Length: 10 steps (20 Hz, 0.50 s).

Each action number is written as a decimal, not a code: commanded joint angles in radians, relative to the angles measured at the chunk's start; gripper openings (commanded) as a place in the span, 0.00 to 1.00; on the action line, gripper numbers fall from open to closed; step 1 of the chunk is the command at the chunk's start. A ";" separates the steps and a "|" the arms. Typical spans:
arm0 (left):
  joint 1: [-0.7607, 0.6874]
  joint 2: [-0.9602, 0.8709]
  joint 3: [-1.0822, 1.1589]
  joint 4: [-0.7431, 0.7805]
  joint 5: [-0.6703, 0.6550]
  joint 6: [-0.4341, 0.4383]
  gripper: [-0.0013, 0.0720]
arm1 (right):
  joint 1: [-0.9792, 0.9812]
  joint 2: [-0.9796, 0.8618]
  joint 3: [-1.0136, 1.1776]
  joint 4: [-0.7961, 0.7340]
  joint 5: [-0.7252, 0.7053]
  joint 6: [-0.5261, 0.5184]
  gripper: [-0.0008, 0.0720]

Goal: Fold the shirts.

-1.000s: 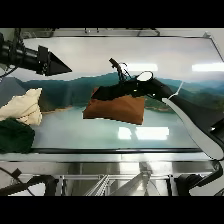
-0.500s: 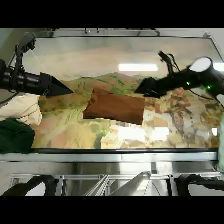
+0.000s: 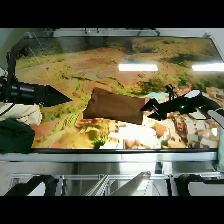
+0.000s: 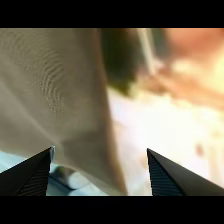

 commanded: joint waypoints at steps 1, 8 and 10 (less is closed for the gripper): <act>0.001 0.036 -0.004 0.002 -0.005 -0.003 0.04 | 0.042 -0.095 -0.018 0.222 -0.029 -0.130 0.92; 0.001 0.040 -0.004 0.003 -0.007 -0.003 0.04 | 0.117 -0.159 -0.010 0.541 0.030 -0.322 0.07; 0.001 0.040 -0.004 0.003 -0.007 -0.003 0.04 | 0.090 -0.094 -0.002 0.549 0.066 -0.338 0.04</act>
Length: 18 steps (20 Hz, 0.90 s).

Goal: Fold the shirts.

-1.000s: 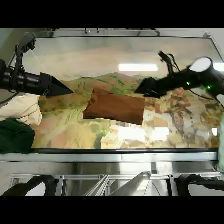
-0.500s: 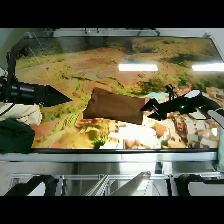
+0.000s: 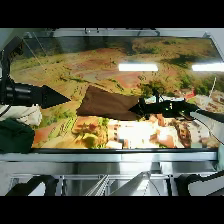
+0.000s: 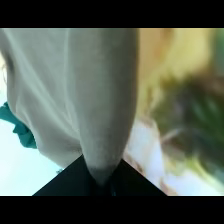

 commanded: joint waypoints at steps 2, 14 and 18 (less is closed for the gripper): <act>0.001 0.001 0.000 0.000 -0.004 0.001 0.04 | -0.085 0.187 0.010 0.108 0.071 -0.053 0.04; 0.000 -0.175 0.000 0.002 -0.028 0.089 0.04 | -1.191 0.922 0.061 -1.280 0.075 0.624 0.04; 0.001 -0.241 0.000 0.000 0.010 0.103 0.04 | -1.192 0.830 -0.055 -1.487 0.164 0.624 0.04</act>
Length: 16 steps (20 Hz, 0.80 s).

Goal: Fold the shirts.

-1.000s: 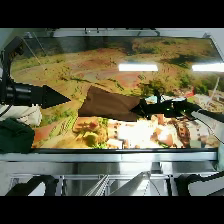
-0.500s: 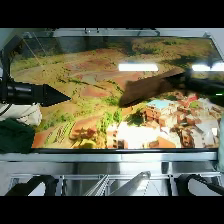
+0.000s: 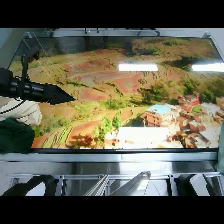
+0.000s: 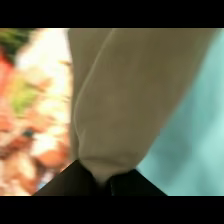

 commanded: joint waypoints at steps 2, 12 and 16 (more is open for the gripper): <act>0.001 -0.072 0.000 -0.002 0.027 0.034 0.04 | -0.047 -0.063 -0.063 -0.309 0.120 0.064 0.04; 0.001 -0.115 0.001 -0.011 0.021 0.061 0.04 | -0.048 -0.060 -0.062 -0.343 0.293 0.126 0.98; 0.001 -0.109 0.001 -0.012 0.008 0.070 0.04 | -0.019 -0.037 -0.062 -0.113 0.278 0.097 0.98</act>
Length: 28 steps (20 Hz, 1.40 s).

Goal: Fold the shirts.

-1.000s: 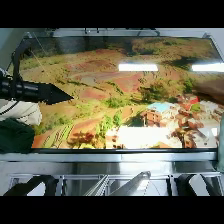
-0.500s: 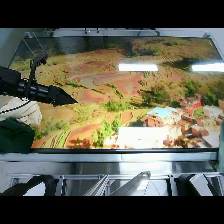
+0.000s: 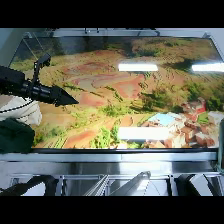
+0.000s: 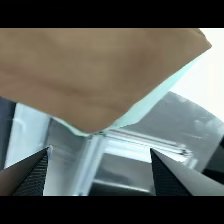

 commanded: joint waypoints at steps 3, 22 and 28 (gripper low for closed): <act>0.001 0.002 0.001 -0.031 -0.034 0.017 0.04 | 0.129 0.002 -0.001 0.567 -0.037 -0.160 0.58; -0.180 0.652 -0.574 0.098 -0.445 -0.194 0.04 | 1.473 -0.032 -0.030 0.954 -0.603 -0.528 0.04; -0.180 0.748 -0.602 0.097 -0.472 -0.196 0.03 | 1.473 -0.034 -0.030 0.954 -0.585 -0.528 0.04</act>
